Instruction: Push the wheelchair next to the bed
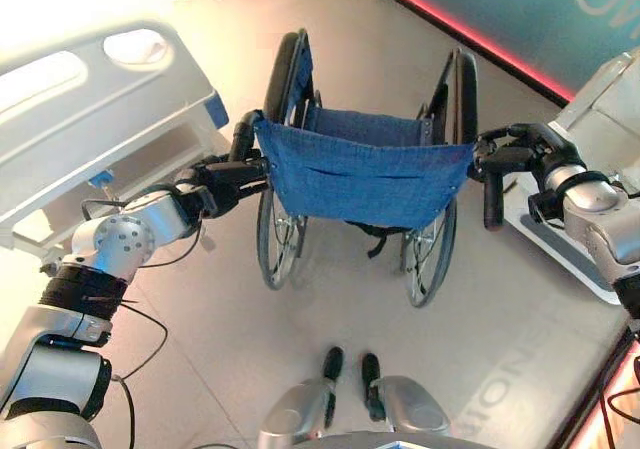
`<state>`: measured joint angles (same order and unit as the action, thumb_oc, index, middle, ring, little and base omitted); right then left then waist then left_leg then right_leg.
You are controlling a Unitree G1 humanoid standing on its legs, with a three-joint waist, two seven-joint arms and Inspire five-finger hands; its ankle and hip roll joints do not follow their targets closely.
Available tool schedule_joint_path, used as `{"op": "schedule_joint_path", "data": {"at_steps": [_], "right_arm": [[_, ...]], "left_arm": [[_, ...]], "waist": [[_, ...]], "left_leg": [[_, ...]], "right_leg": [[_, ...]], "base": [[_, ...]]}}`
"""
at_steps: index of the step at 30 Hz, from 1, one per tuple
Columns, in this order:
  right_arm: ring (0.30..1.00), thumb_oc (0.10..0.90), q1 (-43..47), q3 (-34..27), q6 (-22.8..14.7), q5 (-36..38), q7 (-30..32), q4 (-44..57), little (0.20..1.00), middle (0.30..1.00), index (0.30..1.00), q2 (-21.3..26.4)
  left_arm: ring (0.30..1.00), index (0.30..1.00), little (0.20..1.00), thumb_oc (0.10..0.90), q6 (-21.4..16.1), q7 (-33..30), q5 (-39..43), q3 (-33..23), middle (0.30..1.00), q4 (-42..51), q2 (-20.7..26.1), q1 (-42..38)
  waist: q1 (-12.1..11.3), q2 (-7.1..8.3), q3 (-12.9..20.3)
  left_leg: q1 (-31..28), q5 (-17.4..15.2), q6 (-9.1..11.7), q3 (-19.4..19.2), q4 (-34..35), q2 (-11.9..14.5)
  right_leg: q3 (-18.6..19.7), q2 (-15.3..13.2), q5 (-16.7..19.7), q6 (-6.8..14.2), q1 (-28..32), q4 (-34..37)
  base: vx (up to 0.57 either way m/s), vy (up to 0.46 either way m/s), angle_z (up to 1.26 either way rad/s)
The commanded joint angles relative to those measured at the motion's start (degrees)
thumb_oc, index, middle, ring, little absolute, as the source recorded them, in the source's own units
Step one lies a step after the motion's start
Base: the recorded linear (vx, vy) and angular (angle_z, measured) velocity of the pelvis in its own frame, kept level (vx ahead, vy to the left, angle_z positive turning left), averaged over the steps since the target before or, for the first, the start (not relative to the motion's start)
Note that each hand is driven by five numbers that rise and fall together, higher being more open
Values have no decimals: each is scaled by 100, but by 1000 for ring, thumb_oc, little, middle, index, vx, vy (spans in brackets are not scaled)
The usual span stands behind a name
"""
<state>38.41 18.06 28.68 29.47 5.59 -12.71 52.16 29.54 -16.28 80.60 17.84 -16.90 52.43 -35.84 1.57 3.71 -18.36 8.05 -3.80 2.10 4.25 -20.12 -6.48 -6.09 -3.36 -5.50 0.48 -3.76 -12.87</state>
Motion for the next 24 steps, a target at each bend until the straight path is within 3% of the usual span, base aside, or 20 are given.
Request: {"op": "schedule_joint_path", "data": {"at_steps": [1, 3, 6, 8, 9, 10, 13, 14, 16, 17, 18, 21, 23, 24], "right_arm": [[300, 400, 464, 232, -231, -182, -321, 501, 300, 300, 300, -196], [300, 400, 527, 235, -67, -157, -274, 563, 300, 300, 300, -204], [300, 400, 548, 255, 15, -14, -242, 582, 300, 300, 300, -91], [300, 400, 503, 299, 154, 55, -286, 780, 300, 300, 300, -31], [300, 400, 496, 304, 158, 49, -290, 796, 300, 300, 300, -32], [300, 400, 427, 292, 181, 54, -286, 925, 300, 300, 300, 4], [300, 400, 341, 243, 250, 148, -201, 1104, 300, 300, 300, 70], [300, 400, 302, 221, 289, 114, -221, 1153, 300, 300, 300, 45], [300, 400, 280, 231, 321, 57, -261, 1192, 300, 300, 300, 16], [300, 400, 242, 252, 302, 31, -259, 1230, 300, 300, 300, 6], [300, 400, 234, 259, 288, 29, -250, 1225, 300, 300, 300, 1], [300, 400, 148, 334, 41, -37, -246, 1041, 300, 300, 300, -90], [300, 400, 23, 360, -131, -41, -285, 962, 300, 300, 300, -125], [300, 400, -19, 347, -154, -33, -300, 978, 300, 300, 300, -122]], "left_arm": [[300, 300, 300, 400, -965, 142, 55, -1090, 300, 506, 299, -920], [300, 300, 300, 400, -844, 265, -58, -1142, 300, 449, 207, -878], [300, 300, 300, 400, -841, 293, -102, -1128, 300, 443, 71, -776], [300, 300, 300, 400, -826, 268, -77, -1273, 300, 469, 41, -588], [300, 300, 300, 400, -819, 260, -89, -1293, 300, 481, 34, -564], [300, 300, 300, 400, -786, 232, -117, -1425, 300, 620, 34, -377], [300, 300, 300, 400, -781, 247, -67, -1563, 300, 734, 77, -181], [300, 300, 300, 400, -794, 303, -88, -1651, 300, 702, 74, -90], [300, 300, 300, 400, -787, 311, -65, -1728, 300, 730, 116, -9], [300, 300, 300, 400, -798, 337, 23, -1801, 300, 776, 238, 69], [300, 300, 300, 400, -814, 350, 33, -1805, 300, 774, 255, 88], [300, 300, 300, 400, -1045, 515, -101, -1739, 300, 651, 211, 218], [300, 300, 300, 400, -1214, 605, -153, -1679, 300, 598, 193, 302], [300, 300, 300, 400, -1219, 596, -156, -1691, 300, 612, 195, 316]], "waist": [[-348, -124, 541], [-289, -71, 574], [-229, 6, 727], [-220, 26, 779], [-213, 21, 779], [-263, 104, 751], [-303, 115, 694], [-376, 102, 653], [-438, 80, 636], [-463, 25, 658], [-469, 12, 660], [-544, -149, 691], [-614, -200, 663], [-632, -228, 659]], "left_leg": [[-777, -618, -430, 105, 354, -17], [-869, -670, -433, 171, 207, 52], [-914, -372, -304, 378, -205, 281], [-708, 391, -119, 368, -1094, 536], [-662, 420, -108, 377, -1186, 549], [-384, 601, -106, 339, -2175, 508], [61, 748, -120, 308, -2972, 409], [376, 676, -174, 359, -2877, 243], [417, 597, -199, 358, -2526, 120], [364, 756, -172, 247, -1446, 229], [344, 830, -154, 210, -1144, 275], [404, 1423, 66, 216, 669, 465], [529, 1888, 189, 340, 1330, 546], [582, 1940, 197, 393, 1337, 572]], "right_leg": [[592, -377, 1514, 872, -538, 1176], [792, -205, 1403, 810, -503, 974], [721, 26, 1173, 592, -452, 642], [496, 190, 967, 290, -276, 541], [475, 204, 963, 272, -265, 539], [385, 247, 895, 149, -115, 517], [340, 365, 784, 16, 71, 444], [389, 463, 707, -26, 276, 419], [480, 530, 632, -5, 465, 435], [474, 652, 481, -4, 640, 465], [464, 676, 440, -11, 685, 474], [463, 887, 209, -64, 1012, 609], [592, 964, 71, -105, 1311, 698], [631, 985, 75, -104, 1322, 693]], "base": [[313, -231, 42], [408, -308, 39], [402, -327, 52], [283, -292, 68], [275, -332, 57], [224, -269, 46], [228, -209, 19], [241, -121, -16], [278, -45, -10], [287, -8, 0], [322, 23, -5], [295, 48, -16], [383, 71, -33], [390, 92, -31]]}}
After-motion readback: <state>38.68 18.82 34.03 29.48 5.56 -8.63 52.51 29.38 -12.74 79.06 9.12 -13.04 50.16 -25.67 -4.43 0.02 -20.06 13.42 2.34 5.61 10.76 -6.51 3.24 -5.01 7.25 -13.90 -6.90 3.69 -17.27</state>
